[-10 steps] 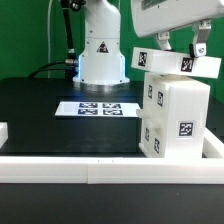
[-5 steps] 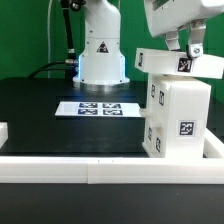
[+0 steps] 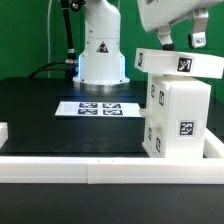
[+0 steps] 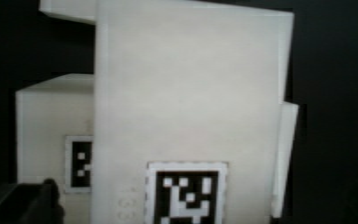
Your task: Assemble cabinet
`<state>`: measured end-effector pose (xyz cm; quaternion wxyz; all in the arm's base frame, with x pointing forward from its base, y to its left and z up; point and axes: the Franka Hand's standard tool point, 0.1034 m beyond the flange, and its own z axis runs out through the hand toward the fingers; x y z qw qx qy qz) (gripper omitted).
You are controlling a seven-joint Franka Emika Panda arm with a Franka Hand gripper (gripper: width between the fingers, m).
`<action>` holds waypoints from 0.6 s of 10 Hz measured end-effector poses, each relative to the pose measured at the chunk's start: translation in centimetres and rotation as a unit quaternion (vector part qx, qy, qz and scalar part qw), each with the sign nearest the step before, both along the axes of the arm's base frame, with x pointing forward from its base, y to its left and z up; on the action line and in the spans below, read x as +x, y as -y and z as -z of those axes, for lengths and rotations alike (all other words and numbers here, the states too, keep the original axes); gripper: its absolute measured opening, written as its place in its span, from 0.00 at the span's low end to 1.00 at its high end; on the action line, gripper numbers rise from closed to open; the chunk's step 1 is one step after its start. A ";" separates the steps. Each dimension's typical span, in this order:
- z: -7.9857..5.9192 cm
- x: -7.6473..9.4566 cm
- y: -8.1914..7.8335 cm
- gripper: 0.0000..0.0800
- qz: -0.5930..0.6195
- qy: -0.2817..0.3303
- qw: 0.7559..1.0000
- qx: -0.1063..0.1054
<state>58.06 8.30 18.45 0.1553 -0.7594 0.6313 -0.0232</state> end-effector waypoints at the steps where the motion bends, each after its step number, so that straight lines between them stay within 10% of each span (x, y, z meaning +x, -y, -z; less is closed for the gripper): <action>1: -0.2 0.1 0.0 1.00 0.008 0.001 1.000 0.007; 6: 0.4 -0.3 -1.0 1.00 -0.042 -0.023 0.999 -0.005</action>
Offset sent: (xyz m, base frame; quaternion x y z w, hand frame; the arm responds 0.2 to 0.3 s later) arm 0.0000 0.0000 0.0000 0.0000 0.0000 0.0000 1.0000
